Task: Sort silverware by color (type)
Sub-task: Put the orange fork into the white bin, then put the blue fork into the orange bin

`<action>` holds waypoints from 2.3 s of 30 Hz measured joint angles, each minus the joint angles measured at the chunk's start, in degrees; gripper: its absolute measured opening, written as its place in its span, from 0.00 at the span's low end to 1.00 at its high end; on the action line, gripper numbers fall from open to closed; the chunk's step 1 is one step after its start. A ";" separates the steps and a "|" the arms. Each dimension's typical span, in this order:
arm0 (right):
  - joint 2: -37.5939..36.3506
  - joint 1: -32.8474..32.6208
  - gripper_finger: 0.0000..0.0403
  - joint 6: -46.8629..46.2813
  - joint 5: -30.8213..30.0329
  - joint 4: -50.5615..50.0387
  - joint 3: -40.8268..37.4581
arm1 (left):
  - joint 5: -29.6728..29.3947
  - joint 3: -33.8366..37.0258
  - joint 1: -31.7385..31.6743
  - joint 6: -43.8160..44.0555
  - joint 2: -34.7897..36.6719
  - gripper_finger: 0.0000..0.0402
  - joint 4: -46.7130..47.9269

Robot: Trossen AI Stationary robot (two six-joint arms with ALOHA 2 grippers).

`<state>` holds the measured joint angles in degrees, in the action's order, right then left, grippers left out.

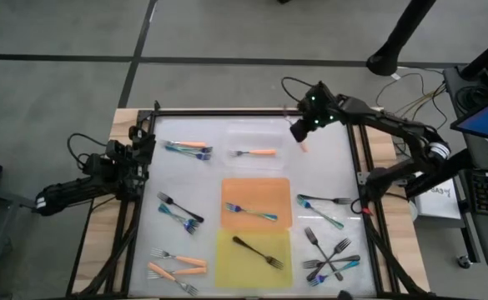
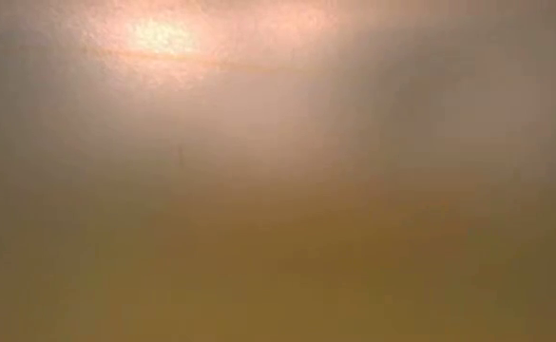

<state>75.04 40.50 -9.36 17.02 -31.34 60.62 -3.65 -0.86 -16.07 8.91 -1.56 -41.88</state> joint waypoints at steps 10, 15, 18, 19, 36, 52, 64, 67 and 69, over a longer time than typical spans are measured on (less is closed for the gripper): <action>6.24 -9.20 0.06 1.29 -0.16 13.51 0.76 | -0.01 0.00 -0.01 0.00 0.00 0.19 -0.01; 14.24 -9.23 0.06 4.30 -0.51 13.62 5.86 | 0.00 -0.01 0.02 0.00 0.00 0.19 0.01; 18.69 -9.25 0.07 4.84 -0.47 12.14 10.24 | 0.01 -0.02 0.02 0.00 -0.02 0.19 0.01; 19.97 -9.25 0.08 4.75 -0.45 10.58 12.11 | 0.00 0.00 0.00 0.00 0.00 0.19 0.01; 23.43 -15.98 0.32 3.25 -0.34 -30.28 26.27 | -0.01 -0.02 -0.01 0.00 0.00 0.19 -0.01; 10.74 -43.18 0.28 -26.56 -11.14 -29.87 7.82 | 0.00 0.00 -0.01 0.00 -0.01 0.19 -0.01; 1.60 -54.75 0.27 -51.64 -12.40 -17.12 -11.55 | 0.01 0.00 0.01 0.00 -0.01 0.19 0.01; 1.68 -55.85 0.28 -53.72 -12.55 -16.69 -13.52 | 0.00 -0.02 -0.01 0.00 0.00 0.19 0.01; 1.77 -56.05 0.27 -53.76 -12.59 -16.42 -14.60 | -0.01 0.00 0.02 0.00 -0.02 0.19 0.04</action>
<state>76.82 -15.55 -63.12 4.43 -47.76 46.02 -3.66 -0.86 -16.05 8.91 -1.58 -41.85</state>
